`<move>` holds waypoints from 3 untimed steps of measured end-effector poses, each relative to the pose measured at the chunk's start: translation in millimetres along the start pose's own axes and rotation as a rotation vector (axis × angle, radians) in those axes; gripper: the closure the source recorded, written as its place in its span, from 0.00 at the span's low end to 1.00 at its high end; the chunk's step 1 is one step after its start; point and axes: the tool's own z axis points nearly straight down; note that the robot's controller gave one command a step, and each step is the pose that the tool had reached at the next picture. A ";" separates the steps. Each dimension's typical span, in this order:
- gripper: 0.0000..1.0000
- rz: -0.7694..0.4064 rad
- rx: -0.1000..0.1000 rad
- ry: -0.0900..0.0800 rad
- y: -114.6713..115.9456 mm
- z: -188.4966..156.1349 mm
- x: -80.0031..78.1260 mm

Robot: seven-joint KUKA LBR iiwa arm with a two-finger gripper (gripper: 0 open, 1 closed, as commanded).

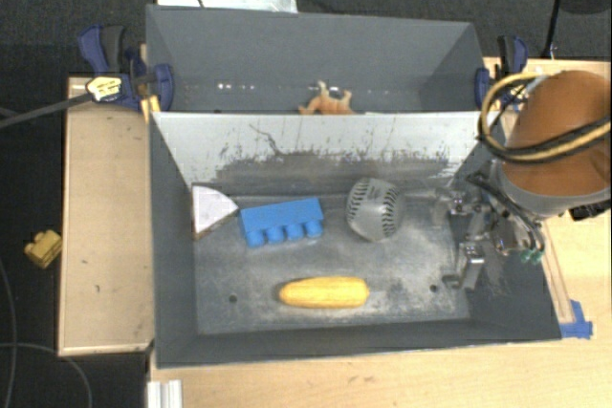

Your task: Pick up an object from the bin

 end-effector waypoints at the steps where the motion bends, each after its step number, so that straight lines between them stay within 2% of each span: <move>1: 0.00 -0.041 -0.001 -0.001 -37.8 -11.1 -6.1; 2: 0.00 -0.051 0.001 -0.001 -49.8 -3.3 12.2; 3: 0.00 -0.077 0.001 -0.001 6.4 4.5 -13.0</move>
Offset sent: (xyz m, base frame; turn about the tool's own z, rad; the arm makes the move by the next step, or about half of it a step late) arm -0.0197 -0.0459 -0.0017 -0.0609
